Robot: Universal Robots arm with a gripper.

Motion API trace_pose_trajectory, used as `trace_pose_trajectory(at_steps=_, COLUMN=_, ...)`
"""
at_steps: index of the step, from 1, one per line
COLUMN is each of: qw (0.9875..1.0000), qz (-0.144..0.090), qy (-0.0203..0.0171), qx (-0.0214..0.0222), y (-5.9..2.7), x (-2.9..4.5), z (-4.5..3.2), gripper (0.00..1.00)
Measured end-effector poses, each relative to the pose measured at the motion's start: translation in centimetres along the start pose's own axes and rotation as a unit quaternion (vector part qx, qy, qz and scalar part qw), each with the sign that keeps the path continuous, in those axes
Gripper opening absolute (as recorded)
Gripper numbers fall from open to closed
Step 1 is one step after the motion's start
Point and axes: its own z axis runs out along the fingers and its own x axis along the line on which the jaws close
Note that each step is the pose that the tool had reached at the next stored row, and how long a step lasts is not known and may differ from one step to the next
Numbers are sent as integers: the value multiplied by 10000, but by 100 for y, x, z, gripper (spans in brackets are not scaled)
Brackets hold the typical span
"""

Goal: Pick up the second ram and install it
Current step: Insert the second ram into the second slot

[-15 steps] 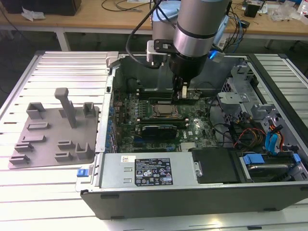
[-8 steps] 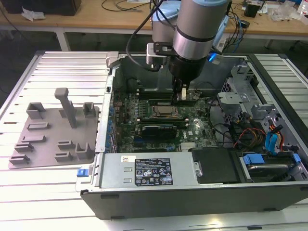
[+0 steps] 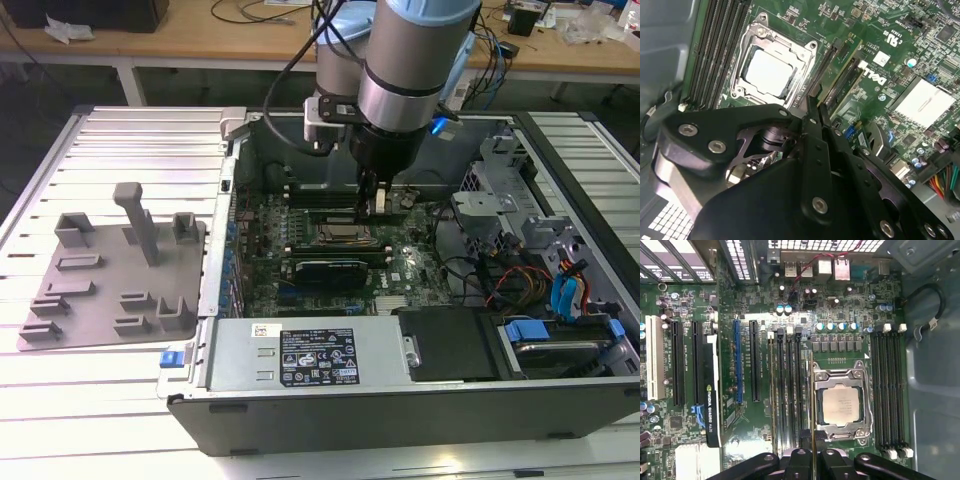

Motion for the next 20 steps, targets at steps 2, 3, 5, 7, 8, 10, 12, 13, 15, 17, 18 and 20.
trace_pose_trajectory(at_steps=2, qw=10000, qz=0, qy=0, qx=0, y=-2, x=6, z=47, gripper=11)
trace_pose_trajectory(at_steps=3, qw=10000, qz=0, qy=0, qx=0, y=-2, x=9, z=75, gripper=11)
trace_pose_trajectory(at_steps=5, qw=10000, qz=0, qy=0, qx=0, y=29, x=16, z=113, gripper=11)
trace_pose_trajectory(at_steps=7, qw=10000, qz=0, qy=0, qx=0, y=72, x=65, z=133, gripper=11)
trace_pose_trajectory(at_steps=8, qw=10000, qz=0, qy=0, qx=0, y=102, x=88, z=140, gripper=11)
trace_pose_trajectory(at_steps=10, qw=10000, qz=0, qy=-1, qx=0, y=155, x=134, z=163, gripper=11)
trace_pose_trajectory(at_steps=12, qw=10000, qz=0, qy=6, qx=0, y=168, x=144, z=207, gripper=11)
trace_pose_trajectory(at_steps=13, qw=10000, qz=0, qy=13, qx=1, y=171, x=147, z=234, gripper=11)
trace_pose_trajectory(at_steps=15, qw=10000, qz=0, qy=26, qx=1, y=172, x=151, z=260, gripper=11)
trace_pose_trajectory(at_steps=17, qw=10000, qz=1, qy=47, qx=2, y=172, x=153, z=278, gripper=11)
trace_pose_trajectory(at_steps=18, qw=10000, qz=2, qy=55, qx=2, y=171, x=154, z=286, gripper=11)
trace_pose_trajectory(at_steps=20, qw=10000, qz=3, qy=68, qx=3, y=177, x=148, z=308, gripper=11)
